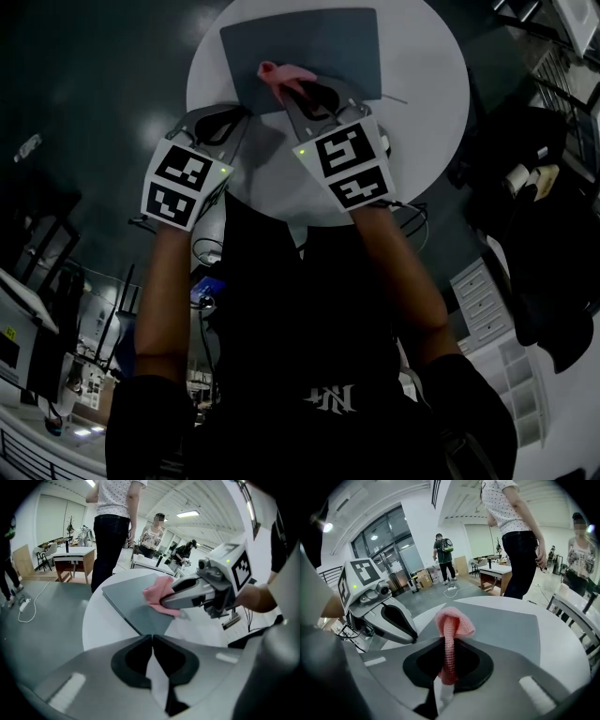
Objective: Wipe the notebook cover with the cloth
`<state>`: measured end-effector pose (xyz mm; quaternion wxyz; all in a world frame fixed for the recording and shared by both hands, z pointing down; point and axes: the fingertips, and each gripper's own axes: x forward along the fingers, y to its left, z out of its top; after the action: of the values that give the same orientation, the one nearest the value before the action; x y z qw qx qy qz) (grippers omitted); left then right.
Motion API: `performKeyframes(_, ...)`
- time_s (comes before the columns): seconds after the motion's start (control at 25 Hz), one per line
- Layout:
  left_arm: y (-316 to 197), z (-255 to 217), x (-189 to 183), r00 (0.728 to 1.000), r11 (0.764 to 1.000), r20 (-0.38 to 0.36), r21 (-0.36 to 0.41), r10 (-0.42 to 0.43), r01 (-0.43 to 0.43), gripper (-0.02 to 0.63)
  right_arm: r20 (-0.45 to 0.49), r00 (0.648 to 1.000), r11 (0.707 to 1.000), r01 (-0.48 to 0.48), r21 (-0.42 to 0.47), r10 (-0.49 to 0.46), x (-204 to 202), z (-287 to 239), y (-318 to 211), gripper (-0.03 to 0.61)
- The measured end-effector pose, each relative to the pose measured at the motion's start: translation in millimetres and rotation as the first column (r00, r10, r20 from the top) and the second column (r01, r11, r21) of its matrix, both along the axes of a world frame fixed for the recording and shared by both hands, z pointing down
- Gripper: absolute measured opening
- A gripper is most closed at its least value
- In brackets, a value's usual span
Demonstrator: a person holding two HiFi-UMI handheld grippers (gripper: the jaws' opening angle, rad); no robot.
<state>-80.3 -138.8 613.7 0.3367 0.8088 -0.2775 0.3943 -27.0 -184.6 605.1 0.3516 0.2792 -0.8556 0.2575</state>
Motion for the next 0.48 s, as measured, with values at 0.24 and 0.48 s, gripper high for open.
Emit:
performKeyframes(0.24, 1.5, -1.2, -1.7, 1.000, 1.000, 0.020, -0.027, 0.015, -0.015, 0.009, -0.021, 0.999, 0.999, -0.041, 0.012, 0.042, 36.2, -1.9, -9.5, 0.031)
performKeyframes(0.48, 2.3, 0.5, -2.5, 1.000, 0.999, 0.027, -0.038, 0.015, -0.014, 0.009, -0.034, 0.995, 0.996, -0.093, 0.016, 0.094, 70.9, 0.2, -20.3, 0.032)
